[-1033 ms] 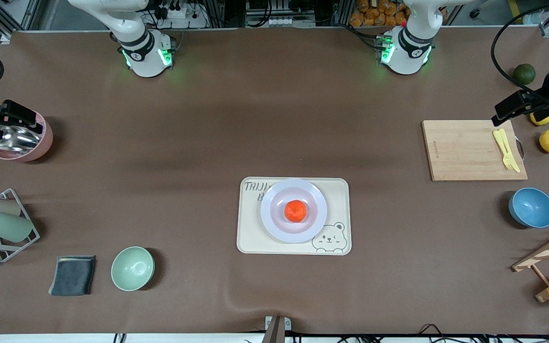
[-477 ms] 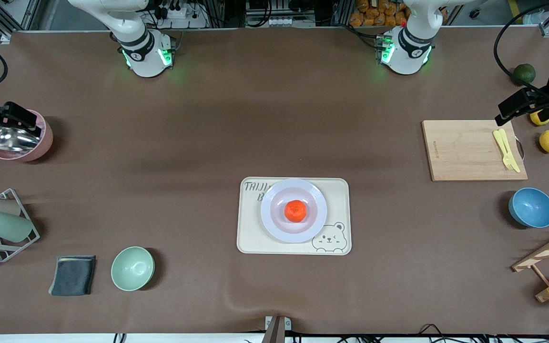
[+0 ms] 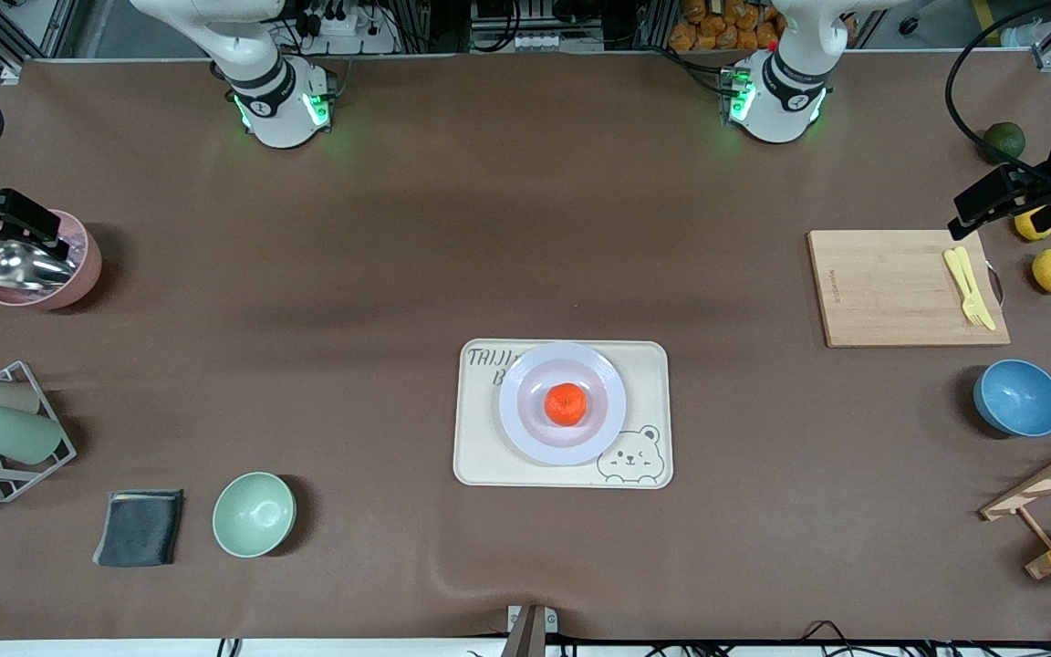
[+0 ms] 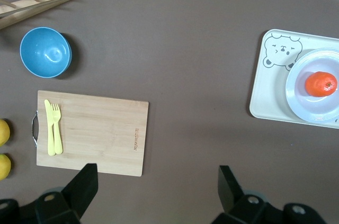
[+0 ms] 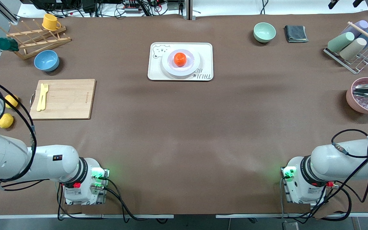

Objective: Place orange and plate with both arms

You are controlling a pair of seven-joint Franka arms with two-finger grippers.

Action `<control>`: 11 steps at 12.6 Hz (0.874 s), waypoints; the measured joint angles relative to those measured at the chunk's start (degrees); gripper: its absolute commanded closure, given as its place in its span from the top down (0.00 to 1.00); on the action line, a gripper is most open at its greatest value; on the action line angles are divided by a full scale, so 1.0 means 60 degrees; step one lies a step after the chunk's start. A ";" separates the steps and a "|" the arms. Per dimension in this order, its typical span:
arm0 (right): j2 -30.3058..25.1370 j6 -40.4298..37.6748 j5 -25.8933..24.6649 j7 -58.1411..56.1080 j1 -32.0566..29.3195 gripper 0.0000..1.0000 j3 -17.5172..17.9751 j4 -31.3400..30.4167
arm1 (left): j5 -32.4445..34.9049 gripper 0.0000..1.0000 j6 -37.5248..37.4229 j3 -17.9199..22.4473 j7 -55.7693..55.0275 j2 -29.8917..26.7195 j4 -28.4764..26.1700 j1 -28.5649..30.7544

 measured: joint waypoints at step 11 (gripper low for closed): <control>0.0000 0.0008 0.0055 0.0018 -0.0053 1.00 -0.0013 0.0021 | 0.0441 1.00 -0.0395 -0.0004 0.0010 0.0040 0.0191 -0.0005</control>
